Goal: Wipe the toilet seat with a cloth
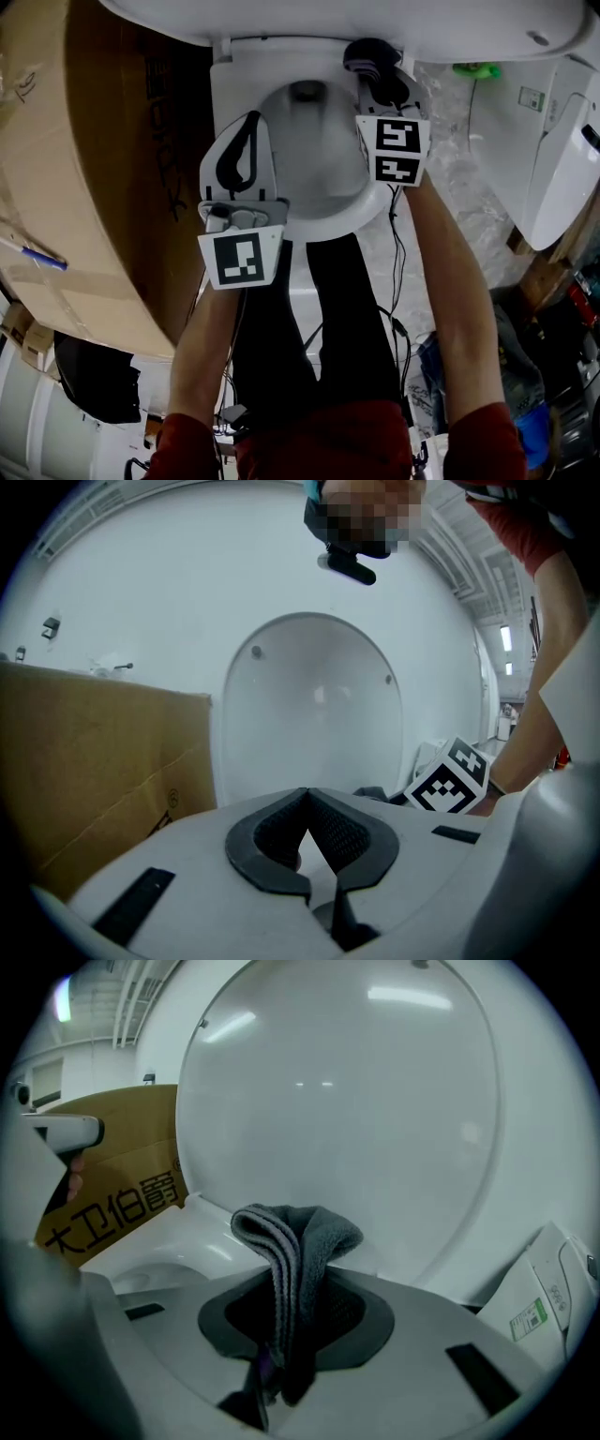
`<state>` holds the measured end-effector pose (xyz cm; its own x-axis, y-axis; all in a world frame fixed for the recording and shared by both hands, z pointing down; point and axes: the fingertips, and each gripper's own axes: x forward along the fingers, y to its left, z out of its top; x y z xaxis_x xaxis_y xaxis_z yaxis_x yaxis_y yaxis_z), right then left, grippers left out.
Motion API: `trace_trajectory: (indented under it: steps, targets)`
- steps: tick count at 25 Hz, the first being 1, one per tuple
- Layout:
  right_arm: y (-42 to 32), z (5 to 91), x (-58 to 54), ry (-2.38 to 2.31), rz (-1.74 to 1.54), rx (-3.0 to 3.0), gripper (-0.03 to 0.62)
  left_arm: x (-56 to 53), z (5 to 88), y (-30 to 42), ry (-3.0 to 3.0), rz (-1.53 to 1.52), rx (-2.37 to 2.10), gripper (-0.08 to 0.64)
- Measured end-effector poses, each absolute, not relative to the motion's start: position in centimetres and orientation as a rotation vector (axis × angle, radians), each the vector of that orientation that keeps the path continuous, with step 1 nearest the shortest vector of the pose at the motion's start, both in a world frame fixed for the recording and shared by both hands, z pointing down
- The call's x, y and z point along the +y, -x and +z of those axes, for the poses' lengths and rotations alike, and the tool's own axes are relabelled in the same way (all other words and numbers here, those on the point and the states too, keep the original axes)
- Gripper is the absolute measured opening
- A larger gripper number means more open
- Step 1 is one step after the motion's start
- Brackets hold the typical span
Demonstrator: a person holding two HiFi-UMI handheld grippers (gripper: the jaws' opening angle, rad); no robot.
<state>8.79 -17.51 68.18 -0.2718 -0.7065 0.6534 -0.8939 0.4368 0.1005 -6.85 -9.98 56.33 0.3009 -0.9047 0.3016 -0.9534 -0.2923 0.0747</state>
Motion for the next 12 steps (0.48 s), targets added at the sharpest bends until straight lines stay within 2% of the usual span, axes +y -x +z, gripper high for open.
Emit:
trace_trajectory:
  steps: [12]
  targets:
    - [6.8, 68.2, -17.6, -1.121, 0.360, -2.208, 0.077, -8.2, 56.7, 15.9, -2.239, 0.304, -1.799, 0.012]
